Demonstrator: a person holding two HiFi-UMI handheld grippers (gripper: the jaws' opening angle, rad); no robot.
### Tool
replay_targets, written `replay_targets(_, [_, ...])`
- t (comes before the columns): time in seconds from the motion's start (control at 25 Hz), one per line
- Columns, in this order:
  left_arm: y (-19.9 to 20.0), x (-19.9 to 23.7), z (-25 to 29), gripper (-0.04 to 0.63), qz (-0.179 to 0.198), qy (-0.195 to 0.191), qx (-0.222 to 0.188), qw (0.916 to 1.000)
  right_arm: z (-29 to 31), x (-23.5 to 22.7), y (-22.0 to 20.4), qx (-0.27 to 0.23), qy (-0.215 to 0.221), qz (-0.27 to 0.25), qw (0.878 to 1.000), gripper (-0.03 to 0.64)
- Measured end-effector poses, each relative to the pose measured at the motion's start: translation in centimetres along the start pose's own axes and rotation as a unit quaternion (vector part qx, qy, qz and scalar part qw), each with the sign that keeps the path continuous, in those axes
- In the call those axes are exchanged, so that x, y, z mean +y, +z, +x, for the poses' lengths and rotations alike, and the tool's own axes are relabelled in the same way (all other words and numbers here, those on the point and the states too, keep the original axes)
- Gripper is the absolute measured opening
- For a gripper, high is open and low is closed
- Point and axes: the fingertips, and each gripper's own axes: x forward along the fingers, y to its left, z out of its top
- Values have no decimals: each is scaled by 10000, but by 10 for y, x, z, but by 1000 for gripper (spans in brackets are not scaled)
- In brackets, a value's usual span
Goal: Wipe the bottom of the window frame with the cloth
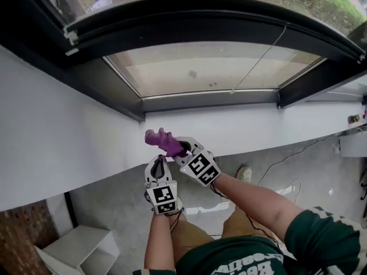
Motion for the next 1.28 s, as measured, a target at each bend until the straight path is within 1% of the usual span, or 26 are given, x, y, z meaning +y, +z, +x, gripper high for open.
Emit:
replay_targets(0.08, [34,-15,-23,9,-35,-132,-108,9998,-37,5,29,-219,-44,54,9997,87])
replay_targets(0.2, [95,-23,-43,9,127,-269,-476,9984,-86,-5,80,-691,-222,-37,9974,87])
replay_targets(0.28, [132,-27,-56,9,74,-295,-733,9968,-118,-10,106,-934,-294,-151,9951,87])
replay_targets(0.4, [182,-47,-79,9,39,-344,-1135,9929,-170,-16,130,-1081,-426,-374,9925,87])
replay_targets(0.52, [221,-70,-97,9,128,-554,-1440,9879,-213,-24,149,-1269,-698,-339,9889,87])
replay_targets(0.64, [252,-90,-109,9,305,-755,-1607,9836,-247,-29,165,-1474,-932,-298,9842,87])
replay_targets(0.76, [278,-107,-115,9,631,-892,-1645,9803,-274,-35,177,-1682,-1087,-266,9794,87])
replay_targets(0.88, [295,-125,-118,9,893,-1106,-1826,9729,-299,-43,187,-1777,-1201,-375,9760,87])
replay_targets(0.96, [304,-139,-126,9,993,-1227,-1896,9691,-318,-44,194,-1807,-1251,-477,9744,87])
replay_targets(1.04, [317,-150,-134,9,1046,-1340,-1974,9655,-338,-44,206,-1933,-1339,-633,9699,87])
replay_targets(1.16, [338,-161,-149,9,1021,-1479,-2216,9584,-365,-44,227,-2334,-1394,-530,9609,87])
replay_targets(1.28, [352,-166,-160,9,1150,-1552,-2374,9520,-387,-41,248,-2599,-1460,-531,9531,87])
